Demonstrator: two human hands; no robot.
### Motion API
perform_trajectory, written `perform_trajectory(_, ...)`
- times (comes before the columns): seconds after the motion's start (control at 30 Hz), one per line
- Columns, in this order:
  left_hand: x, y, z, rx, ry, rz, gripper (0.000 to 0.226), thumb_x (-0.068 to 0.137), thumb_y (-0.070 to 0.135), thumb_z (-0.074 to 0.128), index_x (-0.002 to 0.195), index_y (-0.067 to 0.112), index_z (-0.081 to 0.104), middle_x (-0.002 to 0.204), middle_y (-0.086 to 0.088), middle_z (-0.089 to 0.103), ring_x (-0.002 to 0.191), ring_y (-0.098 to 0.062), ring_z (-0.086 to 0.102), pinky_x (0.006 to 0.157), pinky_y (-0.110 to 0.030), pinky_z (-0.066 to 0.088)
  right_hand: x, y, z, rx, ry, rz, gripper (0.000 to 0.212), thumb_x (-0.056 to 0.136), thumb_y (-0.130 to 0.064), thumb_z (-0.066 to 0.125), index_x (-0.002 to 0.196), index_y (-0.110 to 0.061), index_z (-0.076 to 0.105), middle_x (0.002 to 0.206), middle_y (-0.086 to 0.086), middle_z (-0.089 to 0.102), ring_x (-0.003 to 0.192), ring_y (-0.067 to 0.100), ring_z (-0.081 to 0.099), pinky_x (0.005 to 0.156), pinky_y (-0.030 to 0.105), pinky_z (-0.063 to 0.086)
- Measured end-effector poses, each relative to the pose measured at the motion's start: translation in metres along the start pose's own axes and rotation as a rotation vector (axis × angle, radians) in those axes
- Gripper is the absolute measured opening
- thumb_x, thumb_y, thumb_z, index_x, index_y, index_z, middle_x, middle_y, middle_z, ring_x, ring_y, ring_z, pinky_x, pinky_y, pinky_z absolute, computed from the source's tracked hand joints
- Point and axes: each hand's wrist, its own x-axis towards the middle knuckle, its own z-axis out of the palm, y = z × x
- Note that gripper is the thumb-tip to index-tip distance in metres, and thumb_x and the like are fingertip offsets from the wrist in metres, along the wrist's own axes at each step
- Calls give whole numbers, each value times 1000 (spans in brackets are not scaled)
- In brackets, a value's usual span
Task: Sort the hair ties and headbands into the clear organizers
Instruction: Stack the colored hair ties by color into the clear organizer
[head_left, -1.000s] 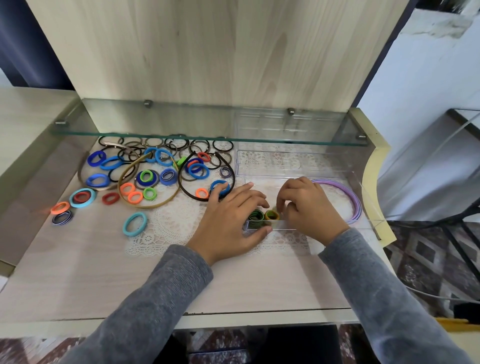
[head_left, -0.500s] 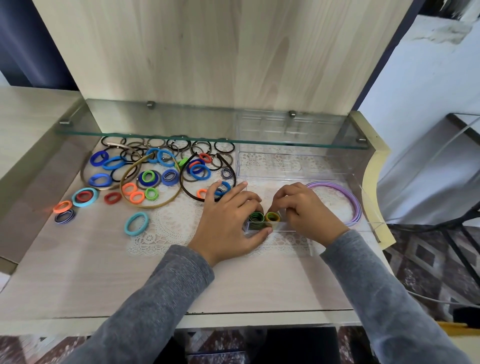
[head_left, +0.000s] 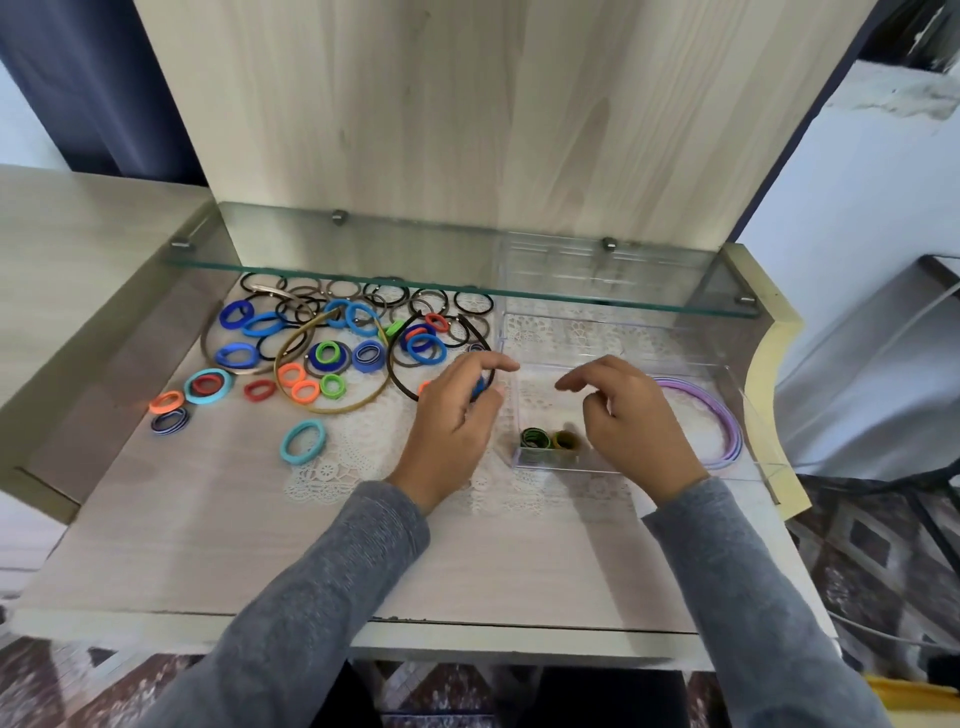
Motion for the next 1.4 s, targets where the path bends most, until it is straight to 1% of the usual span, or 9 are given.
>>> perform_trajectory(0.03, 0, 2, -3, -21, 47, -19, 25, 97, 25, 43, 113, 25, 63, 106, -8, 65, 82, -24, 61, 76, -42, 48, 0, -9, 2, 45, 54, 5, 36, 80, 5, 44, 97, -13, 70, 96, -1, 62, 90, 15, 58, 78, 14, 44)
perform_trajectory(0.1, -4, 1, -13, 60, 143, 9, 26, 98, 22, 42, 110, 22, 64, 105, 1, 66, 94, -18, 63, 86, -40, 52, -2, -31, 10, 135, 161, -3, 32, 81, 2, 47, 102, -12, 67, 98, -1, 60, 91, 12, 59, 79, 9, 43)
perform_trajectory(0.17, -9, -5, -27, 196, 238, 66, 23, 97, 18, 44, 105, 24, 65, 104, 11, 65, 95, -12, 62, 85, -47, 50, -4, -54, 22, 156, 261, -31, 29, 81, -2, 47, 102, -11, 65, 98, -1, 60, 90, 11, 59, 79, 19, 48)
perform_trajectory(0.27, -15, -15, -51, 390, 327, 110, 23, 93, 17, 45, 102, 26, 64, 102, 12, 64, 98, -15, 61, 85, -53, 47, -8, -83, 42, 87, 360, -121, 29, 81, -10, 42, 100, -10, 64, 97, 1, 61, 85, 18, 60, 70, 35, 50)
perform_trajectory(0.5, -26, -29, -104, 769, 350, 124, 25, 84, 18, 49, 102, 25, 66, 110, 9, 66, 107, -17, 61, 89, -47, 42, -8, -112, 98, -85, 267, -150, 32, 83, -17, 41, 101, -9, 66, 97, 6, 62, 85, 26, 58, 70, 40, 49)
perform_trajectory(0.67, -31, -39, -129, 951, 315, 68, 23, 85, 23, 51, 104, 27, 64, 114, 10, 64, 112, -14, 58, 93, -41, 36, 5, -106, 121, -157, 192, -105, 30, 83, -19, 42, 100, -7, 64, 96, 8, 60, 91, 28, 54, 80, 40, 48)
perform_trajectory(0.83, -35, -48, -144, 991, 275, 14, 22, 89, 27, 50, 107, 25, 62, 117, 6, 63, 116, -18, 55, 97, -42, 32, 9, -101, 129, -222, 145, -78, 29, 86, -23, 41, 98, -7, 61, 99, 8, 59, 102, 28, 51, 92, 41, 44)
perform_trajectory(1.0, -36, -48, -138, 1022, 257, -35, 24, 89, 33, 46, 103, 25, 64, 112, 8, 64, 112, -17, 56, 100, -47, 33, 5, -94, 131, -242, 155, -40, 14, 85, -22, 53, 89, -9, 57, 94, 7, 57, 101, 28, 51, 85, 41, 45)
perform_trajectory(1.4, -37, -56, -139, 1176, 251, -100, 32, 87, 38, 44, 99, 20, 67, 113, 3, 65, 110, -22, 58, 102, -51, 37, 4, -93, 134, -254, 127, -9, 19, 86, -25, 56, 94, -10, 64, 100, 5, 60, 112, 29, 48, 93, 44, 39)
